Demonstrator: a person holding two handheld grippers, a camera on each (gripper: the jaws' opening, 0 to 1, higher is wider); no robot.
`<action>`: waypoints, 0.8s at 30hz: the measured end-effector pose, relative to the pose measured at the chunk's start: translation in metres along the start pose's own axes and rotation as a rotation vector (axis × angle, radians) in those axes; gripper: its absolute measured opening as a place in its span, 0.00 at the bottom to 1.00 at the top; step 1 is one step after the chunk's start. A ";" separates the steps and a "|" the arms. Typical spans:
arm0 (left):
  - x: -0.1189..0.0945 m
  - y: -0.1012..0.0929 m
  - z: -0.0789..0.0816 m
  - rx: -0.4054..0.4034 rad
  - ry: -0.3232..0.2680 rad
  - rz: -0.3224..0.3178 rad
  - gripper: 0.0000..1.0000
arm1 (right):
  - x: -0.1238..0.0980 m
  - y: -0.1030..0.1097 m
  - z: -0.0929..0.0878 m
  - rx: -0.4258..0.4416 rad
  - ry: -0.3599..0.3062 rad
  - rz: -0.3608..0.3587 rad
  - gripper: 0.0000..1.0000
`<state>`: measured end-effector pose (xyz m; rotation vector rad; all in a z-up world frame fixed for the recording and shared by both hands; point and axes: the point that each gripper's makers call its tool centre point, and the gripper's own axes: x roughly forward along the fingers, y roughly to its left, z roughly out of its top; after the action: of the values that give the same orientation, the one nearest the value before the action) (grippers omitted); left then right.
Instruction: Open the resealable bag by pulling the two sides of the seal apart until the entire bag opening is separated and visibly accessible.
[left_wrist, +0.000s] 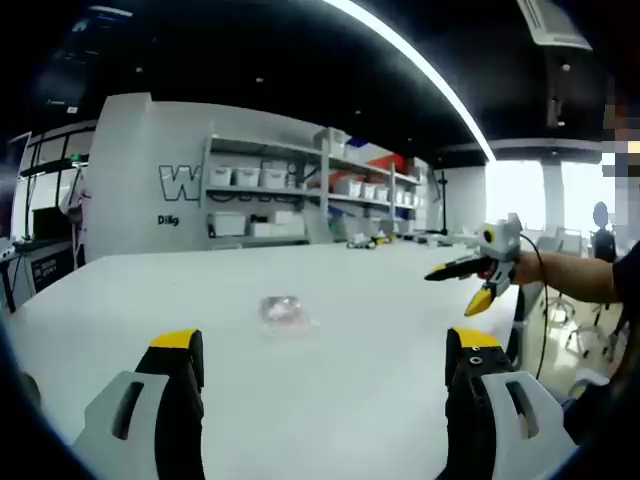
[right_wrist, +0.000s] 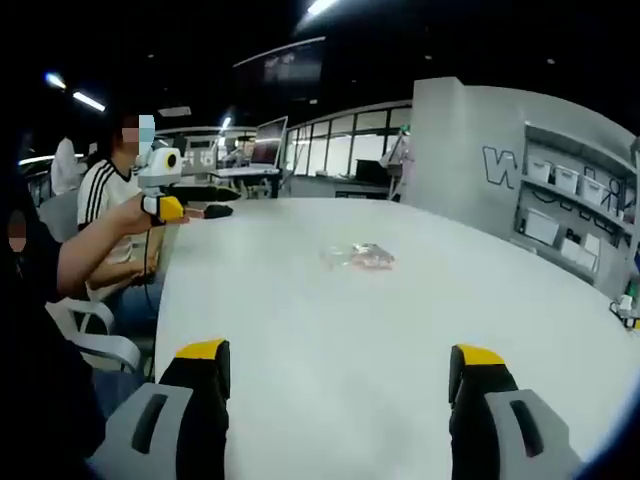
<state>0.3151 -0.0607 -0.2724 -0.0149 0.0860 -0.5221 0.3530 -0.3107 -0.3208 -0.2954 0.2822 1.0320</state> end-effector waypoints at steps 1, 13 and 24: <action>0.000 0.000 0.000 0.000 0.002 0.001 1.00 | 0.000 0.000 0.000 -0.001 0.001 0.000 0.93; 0.000 0.000 0.000 -0.003 -0.003 -0.001 1.00 | -0.002 0.009 0.000 -0.003 -0.002 0.001 0.93; -0.001 -0.003 0.000 -0.002 -0.002 -0.001 1.00 | -0.002 0.013 -0.003 -0.002 0.004 0.002 0.93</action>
<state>0.3129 -0.0632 -0.2719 -0.0179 0.0845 -0.5234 0.3406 -0.3074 -0.3237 -0.2986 0.2851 1.0333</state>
